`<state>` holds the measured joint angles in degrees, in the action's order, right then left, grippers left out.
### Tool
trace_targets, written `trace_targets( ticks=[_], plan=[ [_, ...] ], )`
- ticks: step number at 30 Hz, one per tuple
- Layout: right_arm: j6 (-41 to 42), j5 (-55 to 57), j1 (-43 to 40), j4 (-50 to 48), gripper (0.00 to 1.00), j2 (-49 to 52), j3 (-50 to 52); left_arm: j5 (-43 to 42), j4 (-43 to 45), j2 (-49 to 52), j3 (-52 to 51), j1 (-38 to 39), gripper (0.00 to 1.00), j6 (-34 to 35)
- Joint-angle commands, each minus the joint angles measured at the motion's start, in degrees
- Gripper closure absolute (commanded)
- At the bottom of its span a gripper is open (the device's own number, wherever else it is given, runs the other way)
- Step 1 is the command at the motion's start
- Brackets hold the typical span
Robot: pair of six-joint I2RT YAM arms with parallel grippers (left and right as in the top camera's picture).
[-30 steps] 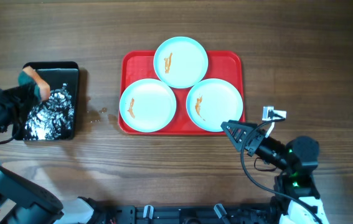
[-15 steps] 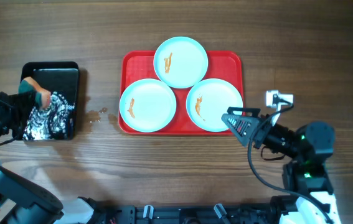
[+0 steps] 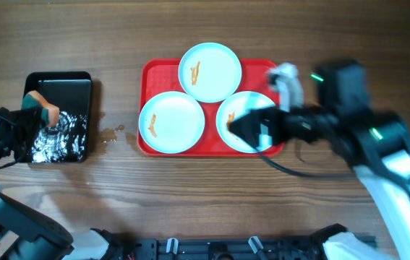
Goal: Clean dirty plates on tray and stack at the side
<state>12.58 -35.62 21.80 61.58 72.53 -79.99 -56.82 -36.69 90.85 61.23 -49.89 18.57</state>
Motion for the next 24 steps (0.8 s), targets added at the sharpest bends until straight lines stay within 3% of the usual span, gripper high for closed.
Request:
trace_targets(
  ticks=[1, 6, 11, 16, 17, 20, 24],
  plan=[
    [-5.84, 12.55, 8.63, 5.4, 0.0, 13.55, -12.35, -0.55, -0.11, -0.83, -0.26, 0.28, 0.96, -0.09],
    [-2.73, 12.72, 11.5, 1.29, 0.0, 26.08, -16.11, -0.55, -0.68, -0.83, -0.26, 0.28, 0.96, -0.09],
    [6.34, 12.7, 11.47, -4.31, 0.0, 33.18, -16.11, -0.55, -1.14, -0.83, -0.26, 0.28, 0.96, -0.09],
    [9.64, 12.72, 11.52, -8.83, 0.01, 38.75, -16.02, -0.55, -1.29, -0.85, -0.26, 0.28, 0.96, -0.09],
    [10.38, 12.92, 11.52, -9.53, 0.1, 40.0, -16.0, -0.55, -1.29, -0.85, -0.26, 0.28, 0.96, -0.09],
    [11.43, 12.96, 11.52, -10.43, 0.48, 43.3, -16.0, -0.52, -1.27, -0.83, -0.26, 0.28, 0.96, -0.09],
    [11.47, 16.52, 11.52, -10.36, 0.52, 45.9, -16.0, -0.5, -1.25, -0.83, -0.26, 0.28, 0.96, -0.11]
  ],
)
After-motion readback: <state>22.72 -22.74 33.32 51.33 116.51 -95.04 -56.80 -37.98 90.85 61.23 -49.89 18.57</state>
